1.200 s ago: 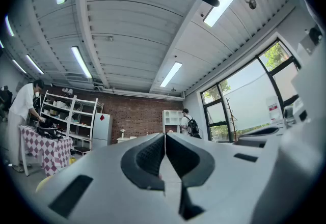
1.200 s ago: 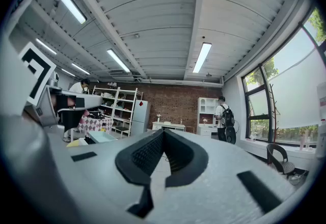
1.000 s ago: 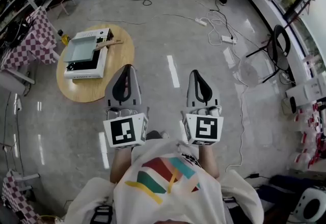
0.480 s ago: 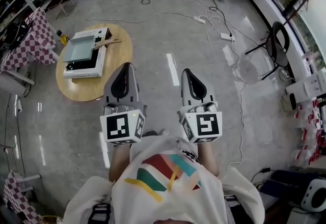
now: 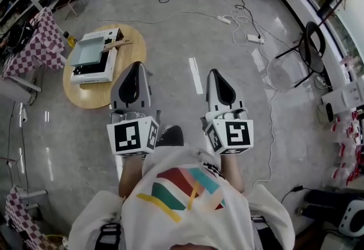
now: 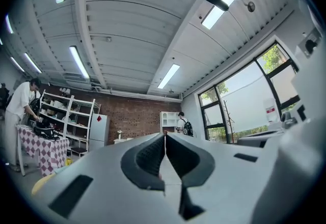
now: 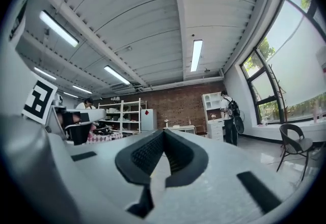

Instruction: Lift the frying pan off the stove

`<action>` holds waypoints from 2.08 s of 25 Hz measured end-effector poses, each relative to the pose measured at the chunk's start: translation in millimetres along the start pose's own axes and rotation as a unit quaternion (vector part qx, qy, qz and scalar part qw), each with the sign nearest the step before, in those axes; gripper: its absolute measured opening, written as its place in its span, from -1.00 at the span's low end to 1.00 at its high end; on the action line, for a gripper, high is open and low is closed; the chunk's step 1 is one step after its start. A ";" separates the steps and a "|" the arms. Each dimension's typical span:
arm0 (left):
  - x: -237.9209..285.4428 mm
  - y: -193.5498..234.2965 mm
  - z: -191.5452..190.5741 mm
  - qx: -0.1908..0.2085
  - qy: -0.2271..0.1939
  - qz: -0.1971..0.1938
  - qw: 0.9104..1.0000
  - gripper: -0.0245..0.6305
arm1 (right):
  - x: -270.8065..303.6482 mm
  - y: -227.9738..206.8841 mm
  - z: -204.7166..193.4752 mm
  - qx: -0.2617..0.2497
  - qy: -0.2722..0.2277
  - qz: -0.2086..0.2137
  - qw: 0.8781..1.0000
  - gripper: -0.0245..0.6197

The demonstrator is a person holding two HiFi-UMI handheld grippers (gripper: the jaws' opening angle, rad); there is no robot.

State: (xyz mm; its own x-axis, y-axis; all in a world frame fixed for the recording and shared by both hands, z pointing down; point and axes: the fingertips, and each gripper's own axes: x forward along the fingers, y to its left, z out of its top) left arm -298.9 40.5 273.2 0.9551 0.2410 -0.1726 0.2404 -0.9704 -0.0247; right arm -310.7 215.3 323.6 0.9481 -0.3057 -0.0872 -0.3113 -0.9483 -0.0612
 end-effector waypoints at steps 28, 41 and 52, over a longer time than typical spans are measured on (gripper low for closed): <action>76.1 -18.4 -11.4 0.027 -0.016 -0.032 0.999 -0.91 | 40.8 -59.0 -12.5 0.025 -0.007 -0.027 0.999 -0.93; 175.7 17.7 -63.1 -0.004 0.009 -0.039 0.999 -0.91 | 138.5 -86.2 -43.9 0.015 0.029 -0.039 0.999 -0.93; 299.5 57.5 -104.8 -0.034 0.037 -0.036 0.998 -0.91 | 258.4 -119.8 -56.0 -0.006 0.074 -0.038 0.997 -0.93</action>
State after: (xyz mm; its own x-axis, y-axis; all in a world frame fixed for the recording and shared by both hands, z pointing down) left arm 19.1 58.8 323.3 0.9445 0.3131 -0.0998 0.3176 -0.9477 0.0322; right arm -24.8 245.2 364.0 0.9685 -0.2404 0.0647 -0.2375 -0.9701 -0.0495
